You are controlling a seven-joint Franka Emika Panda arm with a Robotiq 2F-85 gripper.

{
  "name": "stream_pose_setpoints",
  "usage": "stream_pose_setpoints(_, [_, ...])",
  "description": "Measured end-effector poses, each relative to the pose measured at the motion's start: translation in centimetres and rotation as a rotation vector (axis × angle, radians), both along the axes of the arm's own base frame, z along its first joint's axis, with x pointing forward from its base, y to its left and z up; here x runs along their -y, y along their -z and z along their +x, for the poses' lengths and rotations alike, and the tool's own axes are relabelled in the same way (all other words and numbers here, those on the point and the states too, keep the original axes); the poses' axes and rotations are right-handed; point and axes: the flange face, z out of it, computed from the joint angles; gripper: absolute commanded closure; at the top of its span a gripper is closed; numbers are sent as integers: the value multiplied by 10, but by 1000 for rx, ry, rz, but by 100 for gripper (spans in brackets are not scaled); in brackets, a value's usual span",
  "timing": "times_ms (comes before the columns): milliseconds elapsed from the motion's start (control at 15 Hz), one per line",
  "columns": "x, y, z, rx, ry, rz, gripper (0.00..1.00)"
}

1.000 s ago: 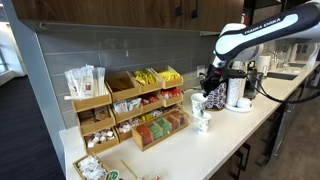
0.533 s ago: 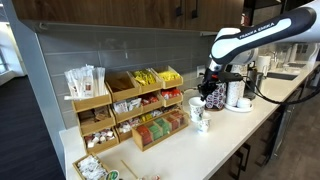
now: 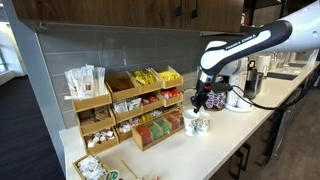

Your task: Swap the cups in the stack

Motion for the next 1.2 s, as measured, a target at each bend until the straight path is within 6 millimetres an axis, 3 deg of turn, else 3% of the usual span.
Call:
stream_pose_setpoints(267, [-1,34,8,-54,-20,-6,96])
stream_pose_setpoints(533, [5,52,12,-71,-29,-11,95])
stream_pose_setpoints(667, [5,59,14,-78,-33,-12,70])
stream_pose_setpoints(800, [6,64,15,-85,-33,-13,64])
stream_pose_setpoints(1000, [7,63,17,-80,-36,-24,39])
stream_pose_setpoints(1200, [9,47,16,-53,-34,-43,17])
